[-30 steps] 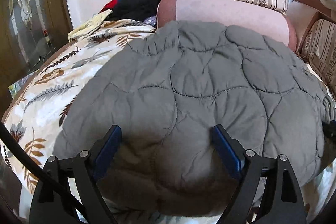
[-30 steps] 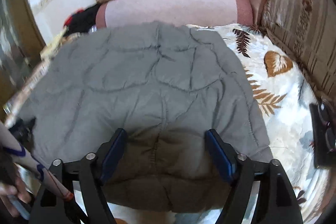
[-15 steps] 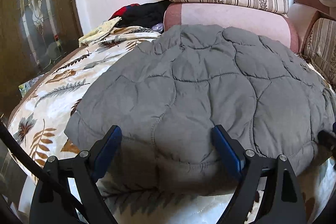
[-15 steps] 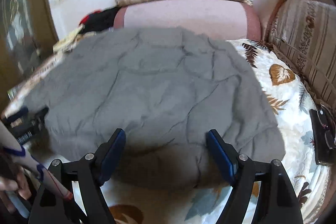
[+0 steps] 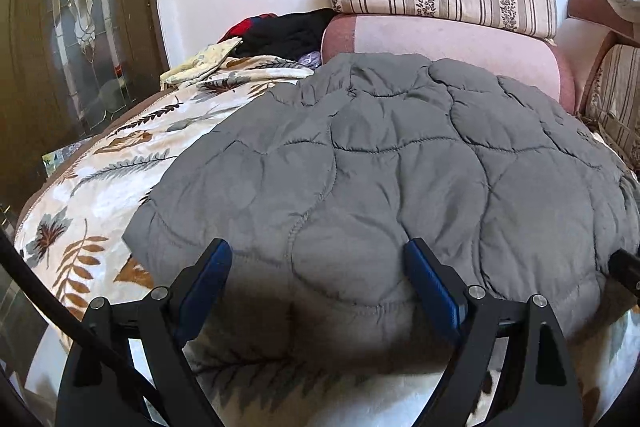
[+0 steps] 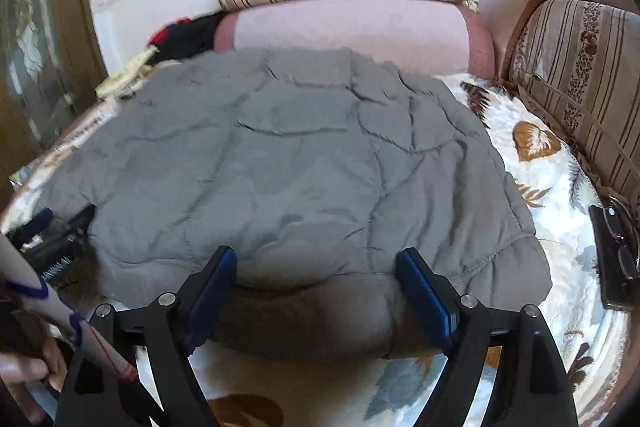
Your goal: Fold large clothes
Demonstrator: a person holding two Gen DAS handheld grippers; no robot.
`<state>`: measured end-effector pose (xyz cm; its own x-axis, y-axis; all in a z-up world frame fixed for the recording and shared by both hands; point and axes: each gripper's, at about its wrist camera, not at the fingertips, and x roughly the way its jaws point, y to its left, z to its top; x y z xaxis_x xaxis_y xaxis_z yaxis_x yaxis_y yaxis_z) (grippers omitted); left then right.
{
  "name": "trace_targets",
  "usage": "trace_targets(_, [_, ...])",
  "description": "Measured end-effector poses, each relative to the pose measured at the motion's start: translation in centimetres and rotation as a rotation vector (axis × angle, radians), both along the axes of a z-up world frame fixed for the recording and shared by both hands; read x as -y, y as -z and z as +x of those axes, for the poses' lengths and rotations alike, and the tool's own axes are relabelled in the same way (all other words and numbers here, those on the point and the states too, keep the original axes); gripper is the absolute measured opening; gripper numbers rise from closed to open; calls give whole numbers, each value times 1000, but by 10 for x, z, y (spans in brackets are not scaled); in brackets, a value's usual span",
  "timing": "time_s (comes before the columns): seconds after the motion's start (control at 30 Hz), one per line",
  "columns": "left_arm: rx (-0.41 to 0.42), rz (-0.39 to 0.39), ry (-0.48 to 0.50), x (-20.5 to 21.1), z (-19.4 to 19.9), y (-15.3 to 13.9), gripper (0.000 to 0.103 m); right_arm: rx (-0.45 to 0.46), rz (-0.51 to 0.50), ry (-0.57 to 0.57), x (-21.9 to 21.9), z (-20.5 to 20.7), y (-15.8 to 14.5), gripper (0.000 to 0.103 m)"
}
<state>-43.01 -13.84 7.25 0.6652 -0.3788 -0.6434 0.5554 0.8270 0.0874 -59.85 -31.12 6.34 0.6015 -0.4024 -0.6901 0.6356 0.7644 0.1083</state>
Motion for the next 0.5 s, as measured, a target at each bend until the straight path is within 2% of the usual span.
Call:
trace_targets(0.13, [-97, -60, 44, -10, -14, -13, 88, 16, -26, -32, -15, 2, -3, 88])
trace_targets(0.2, [-123, -66, 76, -9, -23, -19, 88, -29, -36, -50, -18, 11, 7, 88])
trace_targets(0.27, [-102, -45, 106, -5, -32, -24, 88, -61, -51, -56, -18, 18, 15, 89])
trace_targets(0.37, [-94, -8, 147, 2, -43, -24, 88, -60, -59, -61, -17, 19, 18, 90])
trace_targets(0.5, [-79, 18, 151, 7, -46, -19, 88, -60, -57, -63, -16, 20, 21, 91])
